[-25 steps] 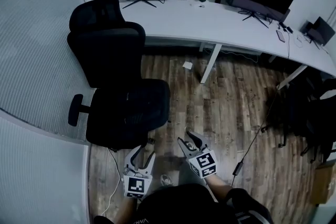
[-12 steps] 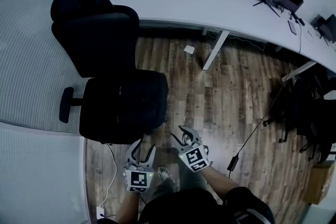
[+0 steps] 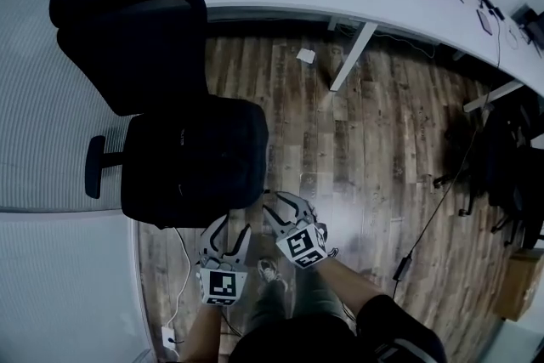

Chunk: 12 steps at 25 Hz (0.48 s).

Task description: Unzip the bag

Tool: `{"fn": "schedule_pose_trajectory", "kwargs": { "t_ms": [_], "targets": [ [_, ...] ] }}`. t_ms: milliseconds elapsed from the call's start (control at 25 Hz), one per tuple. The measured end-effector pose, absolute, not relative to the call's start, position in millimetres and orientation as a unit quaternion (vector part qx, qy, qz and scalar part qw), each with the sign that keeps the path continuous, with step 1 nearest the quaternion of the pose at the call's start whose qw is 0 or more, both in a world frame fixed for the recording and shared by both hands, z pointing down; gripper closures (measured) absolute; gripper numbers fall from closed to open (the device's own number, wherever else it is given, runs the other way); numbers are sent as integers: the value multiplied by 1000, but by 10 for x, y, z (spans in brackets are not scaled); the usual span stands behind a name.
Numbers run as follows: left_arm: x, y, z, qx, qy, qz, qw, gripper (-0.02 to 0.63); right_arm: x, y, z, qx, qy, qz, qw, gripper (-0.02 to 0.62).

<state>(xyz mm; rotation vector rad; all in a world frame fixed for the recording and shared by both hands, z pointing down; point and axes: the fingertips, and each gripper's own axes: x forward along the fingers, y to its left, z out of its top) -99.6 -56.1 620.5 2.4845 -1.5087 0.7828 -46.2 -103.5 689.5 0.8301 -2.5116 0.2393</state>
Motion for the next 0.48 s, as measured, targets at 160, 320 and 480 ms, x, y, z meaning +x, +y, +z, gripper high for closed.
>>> {"fn": "schedule_pose_trajectory", "kwargs": {
  "t_ms": [160, 320, 480],
  "targets": [
    [-950, -615, 6372, 821, -499, 267, 73, 411, -544, -1115, 7109, 300, -921, 88, 235, 443],
    [-985, -644, 6497, 816, -506, 266, 86, 411, -620, -1218, 7254, 308, -920, 74, 231, 443],
    [-955, -679, 6548, 815, -509, 263, 84, 411, -594, -1313, 7294, 324, -917, 55, 225, 443]
  ]
}}
